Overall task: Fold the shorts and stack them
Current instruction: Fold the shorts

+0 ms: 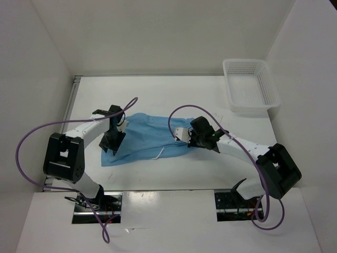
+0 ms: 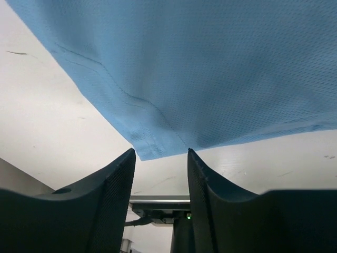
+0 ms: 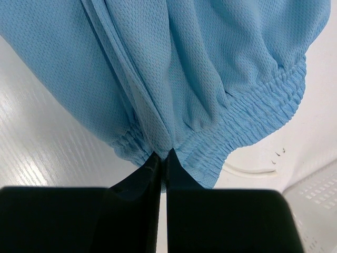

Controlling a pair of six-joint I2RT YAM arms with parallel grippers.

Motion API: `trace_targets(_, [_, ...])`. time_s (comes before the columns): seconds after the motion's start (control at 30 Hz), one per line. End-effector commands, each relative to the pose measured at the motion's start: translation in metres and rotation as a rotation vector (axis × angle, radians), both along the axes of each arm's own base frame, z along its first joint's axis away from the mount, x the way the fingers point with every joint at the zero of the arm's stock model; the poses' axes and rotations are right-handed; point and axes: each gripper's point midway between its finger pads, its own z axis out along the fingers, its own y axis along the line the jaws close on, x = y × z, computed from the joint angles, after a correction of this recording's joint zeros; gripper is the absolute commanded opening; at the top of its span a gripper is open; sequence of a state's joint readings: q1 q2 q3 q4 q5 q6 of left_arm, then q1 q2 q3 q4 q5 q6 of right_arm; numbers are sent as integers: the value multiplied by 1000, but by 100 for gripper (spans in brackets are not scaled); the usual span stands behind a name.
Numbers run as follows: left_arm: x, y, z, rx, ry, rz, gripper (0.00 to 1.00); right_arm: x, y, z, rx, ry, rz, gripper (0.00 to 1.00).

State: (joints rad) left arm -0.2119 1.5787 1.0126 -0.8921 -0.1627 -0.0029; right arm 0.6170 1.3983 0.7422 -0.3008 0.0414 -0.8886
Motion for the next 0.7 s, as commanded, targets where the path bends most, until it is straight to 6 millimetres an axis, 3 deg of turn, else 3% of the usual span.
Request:
trace_targets(0.0, [-18,-3,-6,-24,109,4,52,11,5,14,27,-47,7,4])
trace_targets(0.3, [-40,-16,-24,-97,239,12,54,11,5,14,27,-47,7,4])
trace_targets(0.43, [-42,-12,-29,-77,247,12,51,11,5,14,27,-47,7,4])
trace_targets(0.5, [-40,-9,-34,-58,239,10,44,11,5,14,27,-47,7,3])
trace_targets(0.53, [-40,-7,-34,-46,236,9,33,10,6,14,33,-43,12,3])
trace_targets(0.57, [-41,-7,-36,-44,247,10,28,10,6,14,33,-43,12,3])
trace_targets(0.67, [-41,-5,-38,-33,254,10,16,8,5,13,28,-36,12,1])
